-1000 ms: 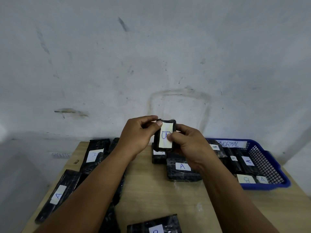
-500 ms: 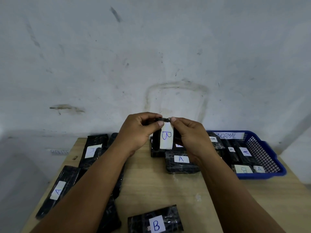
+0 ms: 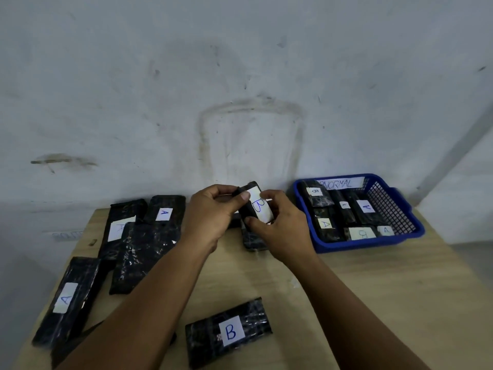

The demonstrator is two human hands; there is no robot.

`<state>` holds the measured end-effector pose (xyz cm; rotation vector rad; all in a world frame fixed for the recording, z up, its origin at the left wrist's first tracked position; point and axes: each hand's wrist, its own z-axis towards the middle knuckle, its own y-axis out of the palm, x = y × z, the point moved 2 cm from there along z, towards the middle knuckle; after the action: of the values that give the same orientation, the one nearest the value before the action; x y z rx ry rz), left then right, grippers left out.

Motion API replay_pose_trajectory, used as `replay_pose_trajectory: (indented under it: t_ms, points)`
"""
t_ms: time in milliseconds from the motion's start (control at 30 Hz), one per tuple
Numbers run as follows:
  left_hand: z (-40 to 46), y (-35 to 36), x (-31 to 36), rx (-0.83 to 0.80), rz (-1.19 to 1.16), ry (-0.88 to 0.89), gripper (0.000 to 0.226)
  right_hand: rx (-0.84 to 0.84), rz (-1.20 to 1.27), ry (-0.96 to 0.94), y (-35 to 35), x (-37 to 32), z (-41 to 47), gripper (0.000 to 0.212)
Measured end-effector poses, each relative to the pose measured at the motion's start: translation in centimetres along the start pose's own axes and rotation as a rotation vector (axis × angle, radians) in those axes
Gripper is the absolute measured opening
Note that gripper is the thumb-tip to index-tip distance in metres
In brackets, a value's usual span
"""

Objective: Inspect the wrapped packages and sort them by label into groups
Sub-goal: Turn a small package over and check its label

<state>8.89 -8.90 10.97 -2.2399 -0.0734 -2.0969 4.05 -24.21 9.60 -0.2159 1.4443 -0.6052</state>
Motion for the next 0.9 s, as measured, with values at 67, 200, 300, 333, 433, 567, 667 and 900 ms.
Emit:
replay_pose_trajectory:
  t_ms: [67, 200, 300, 333, 433, 567, 667, 900]
  points:
    - [-0.2, 1.4, -1.0, -0.060, 0.058, -0.009, 0.016, 0.021, -0.050, 0.021, -0.6, 1.8, 0.1, 0.044]
    - [-0.4, 4.1, -3.4, -0.109, 0.286, 0.026, 0.024, 0.059, -0.111, 0.102, -2.3, 6.5, -0.1, 0.042]
    - [-0.1, 6.1, -6.4, -0.166, 0.460, 0.051, 0.031, 0.098, -0.118, 0.164, -4.2, 10.1, -0.2, 0.041]
    - [0.0, 6.7, -7.5, -0.191, 0.518, 0.060, 0.033, 0.117, -0.121, 0.182, -4.9, 11.2, -0.1, 0.040]
    - [0.0, 9.2, -10.8, -0.266, 0.641, 0.083, 0.038, 0.159, -0.163, 0.229, -7.5, 14.4, 0.6, 0.038]
    - [-0.5, 12.6, -14.8, -0.387, 0.800, 0.178, 0.039, 0.187, -0.250, 0.304, -10.9, 18.3, 2.6, 0.040]
    - [-0.3, 15.2, -17.7, -0.448, 0.912, 0.323, 0.035, 0.213, -0.305, 0.353, -13.2, 21.0, 4.8, 0.041]
    - [-0.4, 19.3, -21.3, -0.451, 1.049, 0.683, 0.014, 0.189, -0.444, 0.408, -16.1, 26.5, 11.5, 0.038]
